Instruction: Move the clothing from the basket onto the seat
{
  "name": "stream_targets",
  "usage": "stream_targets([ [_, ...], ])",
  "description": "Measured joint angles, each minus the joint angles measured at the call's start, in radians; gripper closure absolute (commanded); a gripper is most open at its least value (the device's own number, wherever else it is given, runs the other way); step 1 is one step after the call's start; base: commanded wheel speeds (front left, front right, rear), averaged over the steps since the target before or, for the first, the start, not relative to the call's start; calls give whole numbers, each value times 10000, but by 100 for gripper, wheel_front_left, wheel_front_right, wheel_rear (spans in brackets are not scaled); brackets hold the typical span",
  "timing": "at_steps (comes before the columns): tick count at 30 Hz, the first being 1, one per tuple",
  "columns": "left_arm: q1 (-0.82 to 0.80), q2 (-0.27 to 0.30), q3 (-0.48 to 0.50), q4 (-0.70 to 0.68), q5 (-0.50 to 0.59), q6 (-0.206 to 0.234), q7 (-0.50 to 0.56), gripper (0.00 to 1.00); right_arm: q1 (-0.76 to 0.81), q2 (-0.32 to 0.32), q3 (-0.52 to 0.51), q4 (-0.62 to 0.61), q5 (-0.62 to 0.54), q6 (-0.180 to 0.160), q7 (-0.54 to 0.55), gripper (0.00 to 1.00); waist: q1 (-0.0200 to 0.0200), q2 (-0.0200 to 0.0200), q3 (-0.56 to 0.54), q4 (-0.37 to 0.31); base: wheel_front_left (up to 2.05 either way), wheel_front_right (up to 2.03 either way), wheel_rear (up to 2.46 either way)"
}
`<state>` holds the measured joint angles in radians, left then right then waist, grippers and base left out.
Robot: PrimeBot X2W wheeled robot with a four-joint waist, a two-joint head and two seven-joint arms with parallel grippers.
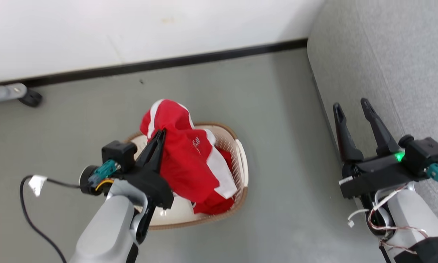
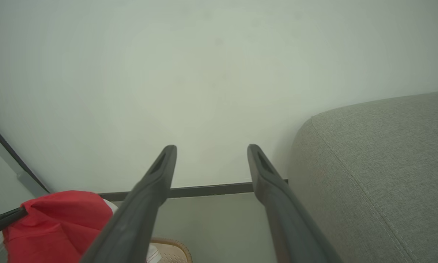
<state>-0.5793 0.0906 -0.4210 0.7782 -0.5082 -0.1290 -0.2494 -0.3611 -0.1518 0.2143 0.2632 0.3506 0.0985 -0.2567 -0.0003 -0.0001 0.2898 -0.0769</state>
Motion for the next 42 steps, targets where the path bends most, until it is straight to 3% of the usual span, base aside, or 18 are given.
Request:
stream_targets([
  [22, 3007, 637, 1032, -3685, -359, 73, -2, 100, 2141, -88, 48, -311, 196, 159, 0, 0, 1, 0, -2754, 609, 0, 0, 0],
  [42, 3605, 970, 1383, -5860, -330, 414, 0, 100, 2159, -100, 301, -888, 201, 211, 2, 0, 3, 1, -2627, 517, 0, 0, 0],
])
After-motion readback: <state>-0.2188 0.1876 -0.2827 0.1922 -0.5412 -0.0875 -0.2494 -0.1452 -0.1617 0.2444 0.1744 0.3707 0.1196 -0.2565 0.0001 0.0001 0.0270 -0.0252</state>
